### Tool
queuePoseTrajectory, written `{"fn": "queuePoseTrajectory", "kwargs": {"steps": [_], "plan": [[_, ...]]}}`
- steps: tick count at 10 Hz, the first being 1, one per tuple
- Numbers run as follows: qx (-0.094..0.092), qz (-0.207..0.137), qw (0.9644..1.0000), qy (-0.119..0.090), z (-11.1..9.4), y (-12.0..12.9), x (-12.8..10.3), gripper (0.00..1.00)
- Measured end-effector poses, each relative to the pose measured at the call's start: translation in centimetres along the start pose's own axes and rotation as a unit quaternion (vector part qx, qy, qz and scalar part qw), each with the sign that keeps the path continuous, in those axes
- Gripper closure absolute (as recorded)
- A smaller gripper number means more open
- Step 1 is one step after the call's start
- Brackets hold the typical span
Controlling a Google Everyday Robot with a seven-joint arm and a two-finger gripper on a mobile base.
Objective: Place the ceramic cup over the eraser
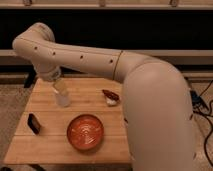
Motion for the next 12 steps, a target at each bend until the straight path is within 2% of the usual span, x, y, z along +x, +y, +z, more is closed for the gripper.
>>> {"fn": "queuePoseTrajectory", "kwargs": {"steps": [8,9,10,12], "plan": [[0.0,0.0,1.0,0.0,0.0,0.0,0.0,0.2],[0.007,0.013,0.9999,0.0,0.0,0.2,-0.5,0.2],[0.025,0.051,0.9984,-0.003,0.1,0.2,-1.3,0.2],[0.05,0.123,0.9911,-0.006,0.3,0.4,-1.9,0.2]]}}
